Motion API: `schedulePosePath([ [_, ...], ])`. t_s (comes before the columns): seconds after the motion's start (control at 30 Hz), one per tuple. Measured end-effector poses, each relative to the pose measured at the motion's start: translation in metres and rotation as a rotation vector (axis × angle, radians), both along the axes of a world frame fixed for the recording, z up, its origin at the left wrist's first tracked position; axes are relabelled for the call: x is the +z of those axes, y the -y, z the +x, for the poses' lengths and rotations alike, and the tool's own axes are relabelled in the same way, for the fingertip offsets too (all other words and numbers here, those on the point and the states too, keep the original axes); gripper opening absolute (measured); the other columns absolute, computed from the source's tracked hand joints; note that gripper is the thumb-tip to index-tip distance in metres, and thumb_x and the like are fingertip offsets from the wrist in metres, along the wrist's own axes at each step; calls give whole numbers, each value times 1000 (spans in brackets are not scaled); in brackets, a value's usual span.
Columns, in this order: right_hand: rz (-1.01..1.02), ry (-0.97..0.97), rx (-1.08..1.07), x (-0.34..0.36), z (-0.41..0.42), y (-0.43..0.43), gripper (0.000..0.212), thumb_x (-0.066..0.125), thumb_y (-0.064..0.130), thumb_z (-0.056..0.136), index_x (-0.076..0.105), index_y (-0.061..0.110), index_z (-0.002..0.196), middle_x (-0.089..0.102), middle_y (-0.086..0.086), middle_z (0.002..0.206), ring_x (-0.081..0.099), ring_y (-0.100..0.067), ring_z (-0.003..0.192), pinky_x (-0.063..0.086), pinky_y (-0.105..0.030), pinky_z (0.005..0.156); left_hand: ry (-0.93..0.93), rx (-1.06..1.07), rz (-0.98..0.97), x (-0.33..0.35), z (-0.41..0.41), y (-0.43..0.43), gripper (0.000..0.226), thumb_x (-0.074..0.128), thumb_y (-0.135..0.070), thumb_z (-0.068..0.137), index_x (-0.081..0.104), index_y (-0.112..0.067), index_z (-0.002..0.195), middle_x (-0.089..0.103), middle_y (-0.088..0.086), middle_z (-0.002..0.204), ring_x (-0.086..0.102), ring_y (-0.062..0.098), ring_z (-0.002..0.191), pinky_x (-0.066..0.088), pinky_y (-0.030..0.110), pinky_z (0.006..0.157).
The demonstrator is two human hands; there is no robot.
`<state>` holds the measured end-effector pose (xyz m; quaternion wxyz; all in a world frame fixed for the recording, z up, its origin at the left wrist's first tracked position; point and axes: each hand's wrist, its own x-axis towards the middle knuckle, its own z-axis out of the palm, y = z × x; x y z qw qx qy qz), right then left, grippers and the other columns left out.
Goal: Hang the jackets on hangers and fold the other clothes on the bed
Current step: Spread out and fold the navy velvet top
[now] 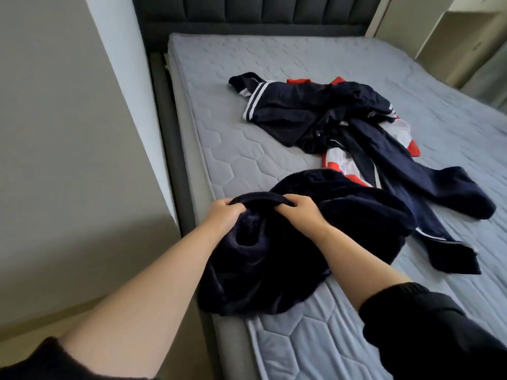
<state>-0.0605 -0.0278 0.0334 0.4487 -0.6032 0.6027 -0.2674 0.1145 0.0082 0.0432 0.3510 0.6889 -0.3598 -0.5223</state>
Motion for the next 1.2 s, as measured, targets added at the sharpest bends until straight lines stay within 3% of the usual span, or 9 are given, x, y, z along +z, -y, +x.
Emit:
schedulePosePath([
  [0.1,-12,-20,-55,-18,16,13,10,62,12,86,72,13,86,67,4,74,60,-3,68,47,-13,67,-80,-37,40,-25,15,22,18,57,-9,86,64,-17,72,61,3,63,57,17,59,44,22,56],
  [0.3,6,-97,-143,-18,34,16,11,62,11,86,69,8,78,61,4,66,53,-2,61,40,-7,56,-131,-120,154,-34,29,27,15,58,-14,89,65,-22,78,67,4,73,63,19,69,48,27,63],
  [0.4,95,-137,-211,0,40,0,18,60,16,87,65,10,70,59,4,62,52,-6,60,44,-17,60,-39,-165,172,-11,29,9,14,58,-15,89,63,-21,78,67,9,86,62,22,74,48,29,71],
  [0.53,201,-267,-206,41,42,-47,17,54,17,91,60,17,75,58,4,68,56,-16,71,39,-26,66,121,-297,164,50,32,-17,13,58,-15,89,65,-19,79,63,6,82,58,19,71,43,25,63],
  [0.6,247,-272,-226,75,40,-68,15,52,15,92,63,16,82,61,1,75,59,-20,77,40,-27,67,186,-377,164,91,34,-28,10,61,-17,89,69,-11,88,63,7,83,58,20,75,43,26,66],
  [0.7,247,-250,-276,142,39,-82,17,52,15,91,68,10,88,67,-8,87,61,-26,87,42,-29,73,214,-421,165,163,31,-46,9,62,-20,89,68,-14,87,65,9,85,59,21,79,44,28,72],
  [0.83,235,-271,-236,257,40,-99,22,52,16,92,68,1,93,69,-15,94,61,-29,90,36,-25,71,251,-439,131,275,27,-64,18,61,-25,90,70,-9,94,67,9,88,60,21,79,45,27,69],
  [1.03,173,-259,-202,414,48,-136,25,60,22,89,68,-2,88,60,-8,73,56,-20,71,40,-26,64,327,-543,53,423,52,-93,18,75,-27,79,71,-13,89,69,4,84,65,18,79,48,24,69],
  [1.2,20,-239,-72,526,85,-202,4,69,10,77,65,9,77,56,-1,66,50,-10,57,39,-20,53,461,-515,-188,520,89,-148,22,78,-25,75,71,-9,88,68,7,84,62,20,79,45,27,68],
])
